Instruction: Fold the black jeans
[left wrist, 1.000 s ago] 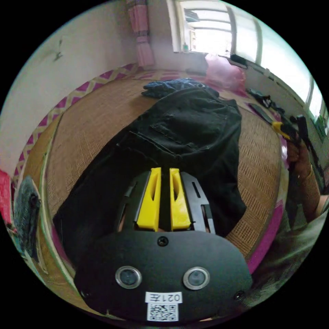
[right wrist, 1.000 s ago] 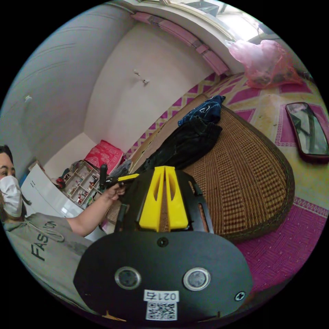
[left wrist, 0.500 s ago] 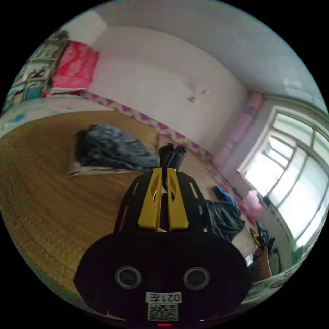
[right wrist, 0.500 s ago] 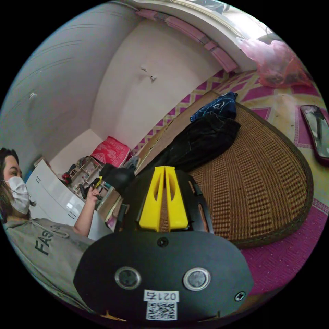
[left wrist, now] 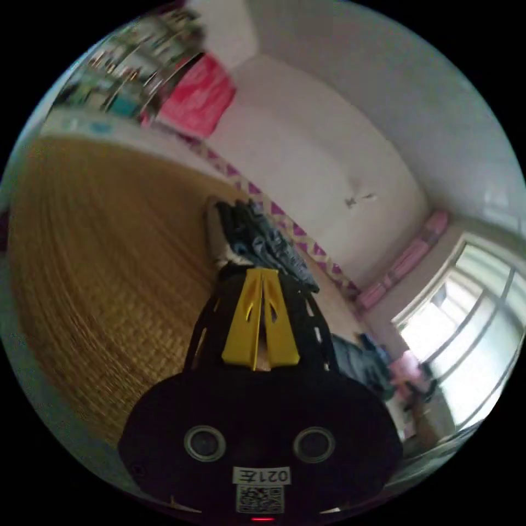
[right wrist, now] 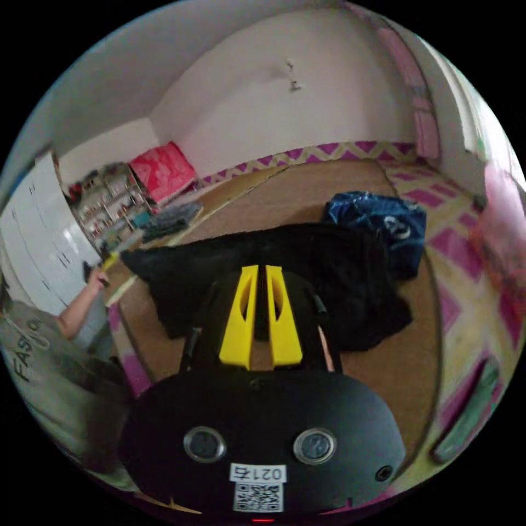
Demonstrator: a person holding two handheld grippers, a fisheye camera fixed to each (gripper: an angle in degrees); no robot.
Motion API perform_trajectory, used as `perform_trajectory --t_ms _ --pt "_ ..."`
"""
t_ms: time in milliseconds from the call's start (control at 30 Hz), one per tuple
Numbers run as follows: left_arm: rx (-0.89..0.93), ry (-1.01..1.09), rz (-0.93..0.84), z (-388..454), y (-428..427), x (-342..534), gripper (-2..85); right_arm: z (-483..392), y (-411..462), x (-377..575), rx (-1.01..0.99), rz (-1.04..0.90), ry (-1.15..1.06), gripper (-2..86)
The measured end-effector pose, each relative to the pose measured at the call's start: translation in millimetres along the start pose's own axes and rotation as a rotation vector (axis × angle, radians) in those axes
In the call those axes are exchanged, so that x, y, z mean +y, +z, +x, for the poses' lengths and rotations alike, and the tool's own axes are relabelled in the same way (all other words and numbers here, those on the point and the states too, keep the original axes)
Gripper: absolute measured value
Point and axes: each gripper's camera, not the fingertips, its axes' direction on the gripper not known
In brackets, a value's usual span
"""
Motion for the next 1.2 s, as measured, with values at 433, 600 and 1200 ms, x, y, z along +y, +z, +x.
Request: perform_trajectory --t_ms 433,600,1200 --pt "0.055 0.842 -0.582 146 172 25 10.3 12 147 -174 0.264 -0.518 -0.591 10.2" --pt "0.093 0.905 -0.662 154 188 22 11.5 18 141 -201 0.117 -0.581 -0.559 0.5" --pt "0.056 0.963 -0.65 153 140 16 -0.8 10 66 -201 0.067 -0.415 -0.522 -0.7"
